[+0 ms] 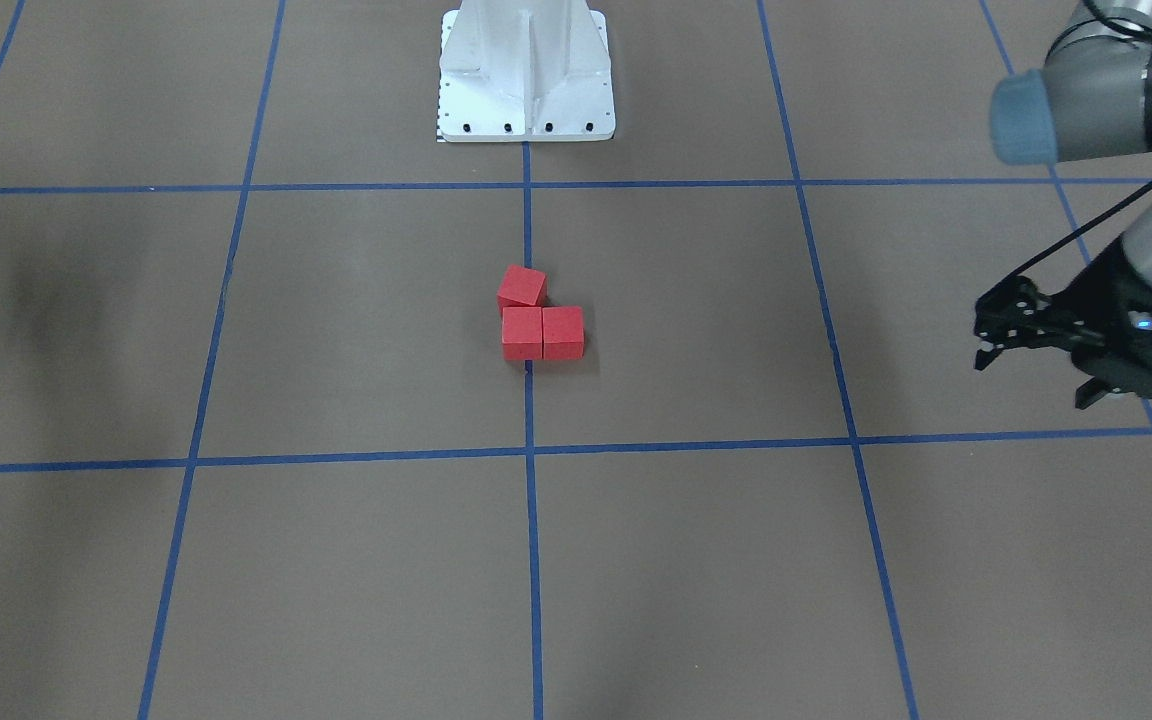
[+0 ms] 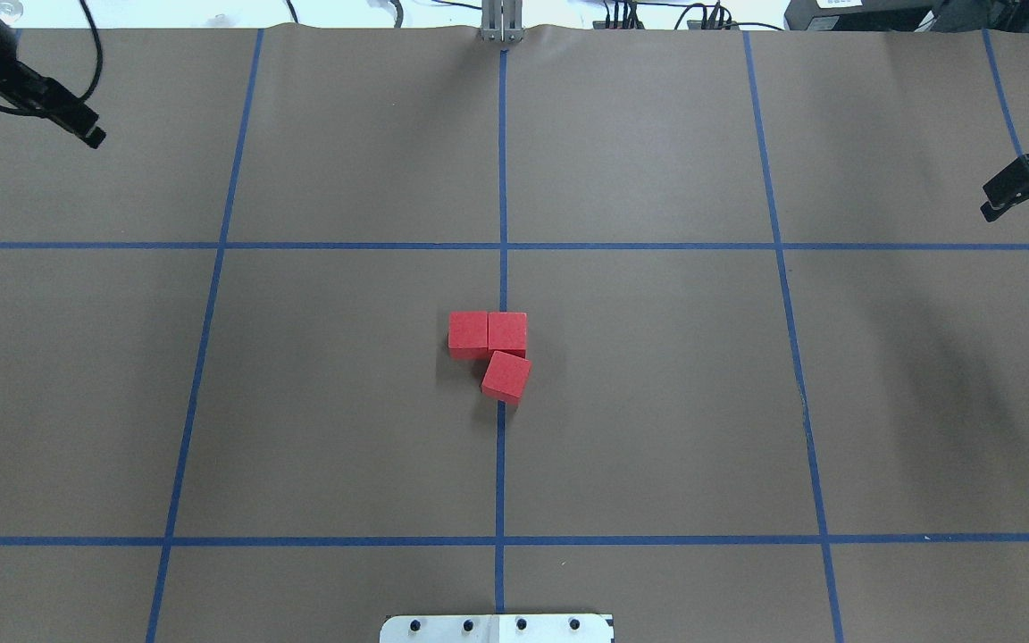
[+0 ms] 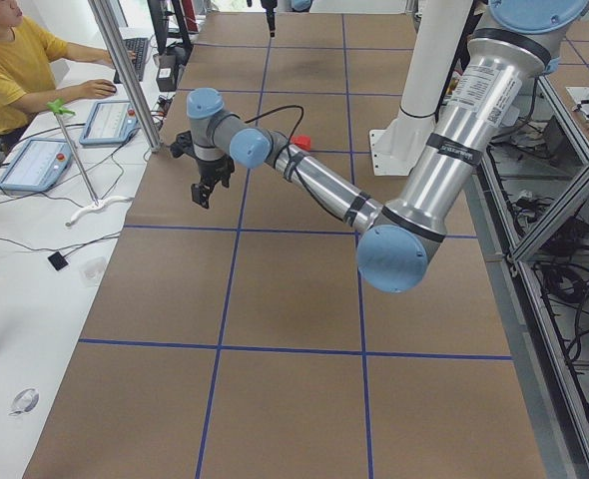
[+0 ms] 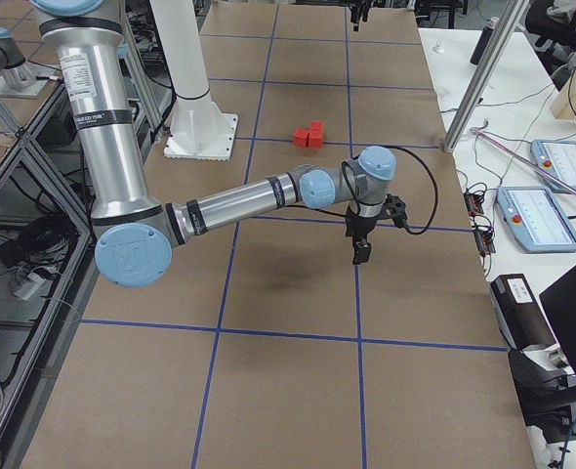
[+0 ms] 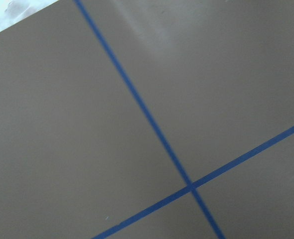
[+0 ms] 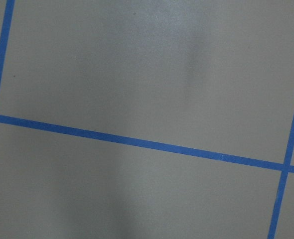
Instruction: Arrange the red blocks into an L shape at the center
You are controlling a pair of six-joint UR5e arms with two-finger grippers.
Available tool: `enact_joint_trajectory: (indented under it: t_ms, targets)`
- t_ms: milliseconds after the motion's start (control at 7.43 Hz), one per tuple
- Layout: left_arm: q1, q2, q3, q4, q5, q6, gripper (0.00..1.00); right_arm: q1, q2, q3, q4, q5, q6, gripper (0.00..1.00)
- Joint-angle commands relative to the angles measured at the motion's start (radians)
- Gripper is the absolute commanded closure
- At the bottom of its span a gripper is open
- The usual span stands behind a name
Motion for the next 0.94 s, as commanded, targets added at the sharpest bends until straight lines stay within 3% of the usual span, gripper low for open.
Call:
enact_joint_trajectory:
  t_ms: [0,404,807]
  targets:
    - [-0.103,0.146,0.005,0.004,-0.013,0.040,0.00,0.000,-0.003,-0.005,0.000,0.001,0.000,0.00]
    - [-0.221,0.350,0.016,0.001,-0.011,0.137,0.00,0.000,-0.040,0.003,0.000,-0.001,-0.004,0.00]
    - [-0.322,0.406,0.017,0.008,-0.011,0.128,0.00,0.003,-0.074,0.004,0.002,-0.003,-0.006,0.00]
